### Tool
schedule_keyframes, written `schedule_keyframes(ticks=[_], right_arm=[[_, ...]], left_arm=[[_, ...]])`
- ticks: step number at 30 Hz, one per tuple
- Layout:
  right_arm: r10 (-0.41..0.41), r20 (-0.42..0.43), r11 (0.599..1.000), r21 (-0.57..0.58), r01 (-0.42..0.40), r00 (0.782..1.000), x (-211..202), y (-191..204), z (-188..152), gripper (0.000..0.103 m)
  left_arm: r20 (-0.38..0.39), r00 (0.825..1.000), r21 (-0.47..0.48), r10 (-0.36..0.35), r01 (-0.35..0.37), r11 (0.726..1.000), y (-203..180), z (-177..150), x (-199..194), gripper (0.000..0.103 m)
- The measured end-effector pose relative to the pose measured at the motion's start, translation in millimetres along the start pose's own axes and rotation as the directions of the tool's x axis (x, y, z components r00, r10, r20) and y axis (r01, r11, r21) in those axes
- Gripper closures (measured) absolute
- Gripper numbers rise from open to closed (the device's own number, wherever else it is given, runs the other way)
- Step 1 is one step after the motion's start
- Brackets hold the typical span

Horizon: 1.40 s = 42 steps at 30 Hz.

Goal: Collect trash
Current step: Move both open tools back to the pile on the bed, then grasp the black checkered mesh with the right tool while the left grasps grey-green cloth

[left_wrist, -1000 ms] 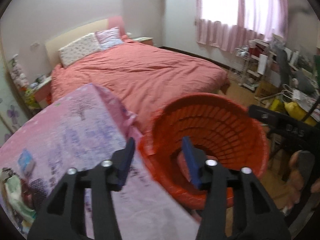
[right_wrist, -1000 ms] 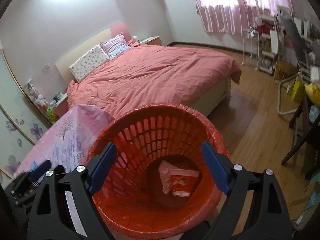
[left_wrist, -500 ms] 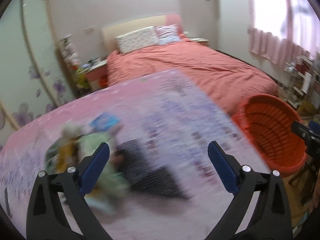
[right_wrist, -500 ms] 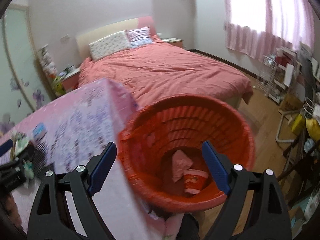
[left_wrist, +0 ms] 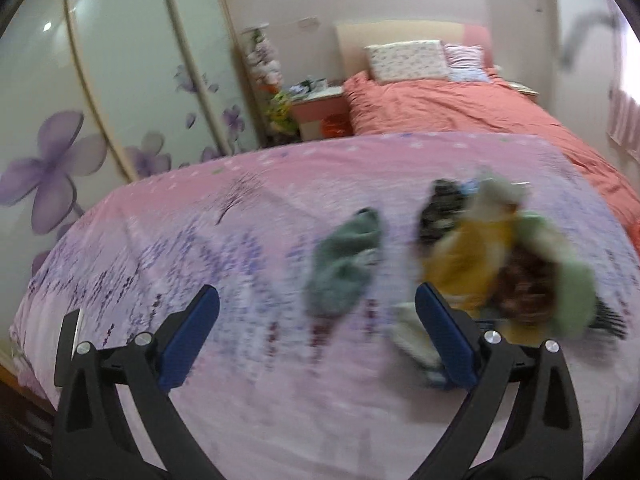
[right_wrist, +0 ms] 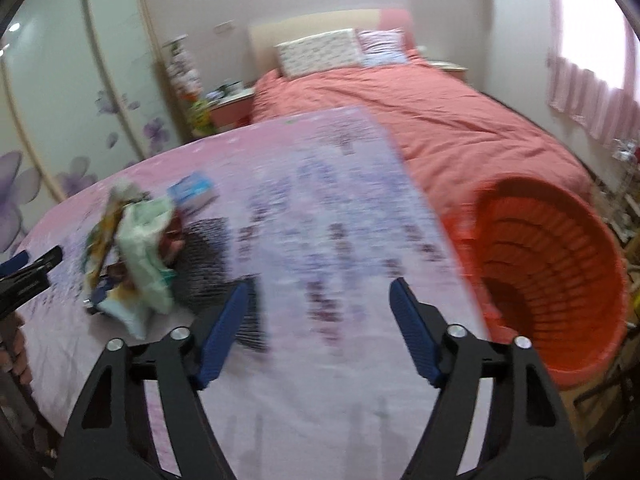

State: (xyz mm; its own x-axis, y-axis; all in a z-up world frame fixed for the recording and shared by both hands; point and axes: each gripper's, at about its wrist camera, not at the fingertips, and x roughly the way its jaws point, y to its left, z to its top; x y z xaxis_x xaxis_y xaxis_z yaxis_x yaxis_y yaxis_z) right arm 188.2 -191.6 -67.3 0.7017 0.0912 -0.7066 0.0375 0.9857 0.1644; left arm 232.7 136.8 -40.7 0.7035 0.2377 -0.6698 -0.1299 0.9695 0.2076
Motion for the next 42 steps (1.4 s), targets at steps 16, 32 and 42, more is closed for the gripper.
schedule_keyframes(ticks=[16,32,42], right_arm=[[0.06,-0.142,0.985,-0.149,-0.081,0.988,67.0,77.3,-4.0,0.069],[-0.129,-0.076,0.991,-0.029,0.127,0.989,68.8,13.3,15.2,0.091],[-0.137,-0.072,0.991,-0.016,0.136,0.988,71.0,17.3,12.6,0.087]], left_arm=[[-0.082,0.993,-0.035,-0.088,0.085,0.996,-1.3,22.5,82.8,0.03],[-0.132,0.984,-0.064,-0.12,0.112,0.992,-10.8,23.4,109.9,0.041],[-0.135,0.983,-0.066,-0.122,0.114,0.991,-10.7,24.8,112.7,0.041]])
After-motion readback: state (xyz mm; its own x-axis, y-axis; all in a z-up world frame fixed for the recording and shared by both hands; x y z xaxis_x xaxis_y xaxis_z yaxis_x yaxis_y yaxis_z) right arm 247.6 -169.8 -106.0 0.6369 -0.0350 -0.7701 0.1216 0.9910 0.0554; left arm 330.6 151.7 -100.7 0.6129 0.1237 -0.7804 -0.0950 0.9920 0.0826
